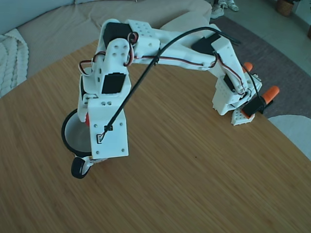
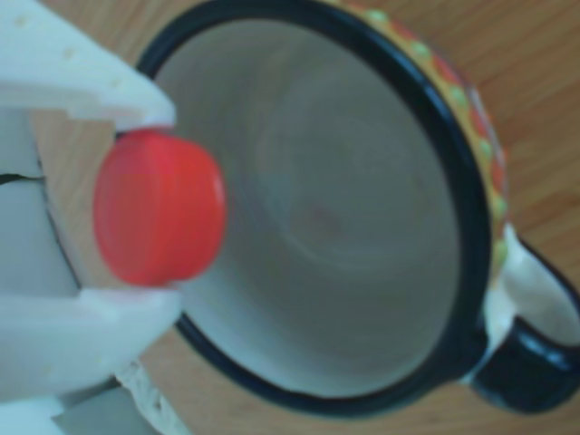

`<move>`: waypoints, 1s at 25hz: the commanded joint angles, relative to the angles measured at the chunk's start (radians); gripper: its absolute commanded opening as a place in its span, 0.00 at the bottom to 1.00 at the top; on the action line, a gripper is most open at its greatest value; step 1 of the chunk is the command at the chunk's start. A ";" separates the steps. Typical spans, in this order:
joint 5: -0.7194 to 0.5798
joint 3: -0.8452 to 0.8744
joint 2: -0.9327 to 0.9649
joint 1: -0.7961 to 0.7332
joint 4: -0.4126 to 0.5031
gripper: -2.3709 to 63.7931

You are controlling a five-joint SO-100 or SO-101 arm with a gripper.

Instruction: Grasp a red cap and put it in the cup.

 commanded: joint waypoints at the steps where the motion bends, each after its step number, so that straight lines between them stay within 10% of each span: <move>1: 0.057 -0.064 0.043 -0.006 0.008 0.47; 5: 0.058 -0.064 0.043 -0.008 0.006 0.71; 25: 0.058 0.023 0.385 -0.117 0.186 0.71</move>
